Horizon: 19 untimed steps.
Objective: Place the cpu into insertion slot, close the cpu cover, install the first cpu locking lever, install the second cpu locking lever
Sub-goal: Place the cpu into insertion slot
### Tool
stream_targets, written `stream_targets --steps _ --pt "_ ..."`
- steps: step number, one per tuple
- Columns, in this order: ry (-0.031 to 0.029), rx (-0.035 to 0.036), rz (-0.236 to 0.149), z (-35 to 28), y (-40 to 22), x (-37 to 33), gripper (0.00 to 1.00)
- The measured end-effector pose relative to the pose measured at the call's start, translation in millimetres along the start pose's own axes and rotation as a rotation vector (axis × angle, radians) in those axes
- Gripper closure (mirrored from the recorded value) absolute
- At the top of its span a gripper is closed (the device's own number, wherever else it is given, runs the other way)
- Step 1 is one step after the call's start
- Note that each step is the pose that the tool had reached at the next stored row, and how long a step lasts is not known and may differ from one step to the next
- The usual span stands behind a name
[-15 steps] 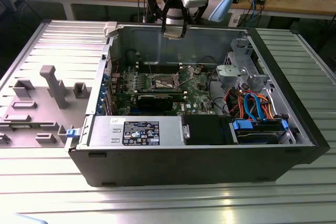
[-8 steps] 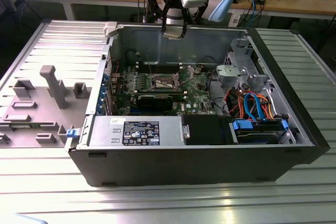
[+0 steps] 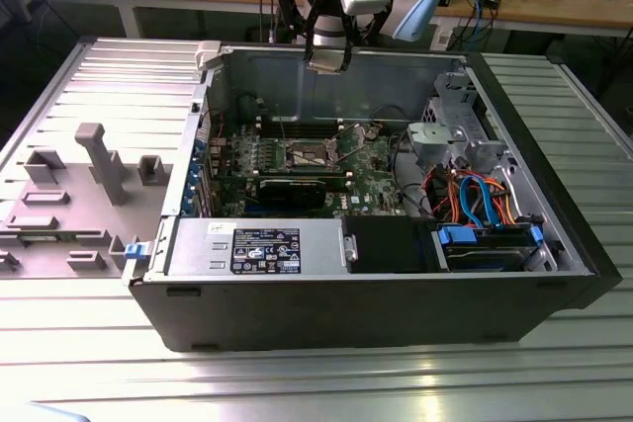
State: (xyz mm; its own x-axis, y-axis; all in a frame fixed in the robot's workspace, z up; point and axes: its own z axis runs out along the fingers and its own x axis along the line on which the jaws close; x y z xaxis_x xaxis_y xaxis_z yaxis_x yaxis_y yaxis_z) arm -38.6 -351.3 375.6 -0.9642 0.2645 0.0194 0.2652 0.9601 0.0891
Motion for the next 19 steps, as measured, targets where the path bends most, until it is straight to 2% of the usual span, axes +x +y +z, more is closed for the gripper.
stream_targets --steps 12,19 --pt "-0.0004 -0.0001 0.004 0.0 0.0 0.0 0.45" --pt "-0.0030 -0.0006 0.033 0.0 0.0 0.0 0.45"
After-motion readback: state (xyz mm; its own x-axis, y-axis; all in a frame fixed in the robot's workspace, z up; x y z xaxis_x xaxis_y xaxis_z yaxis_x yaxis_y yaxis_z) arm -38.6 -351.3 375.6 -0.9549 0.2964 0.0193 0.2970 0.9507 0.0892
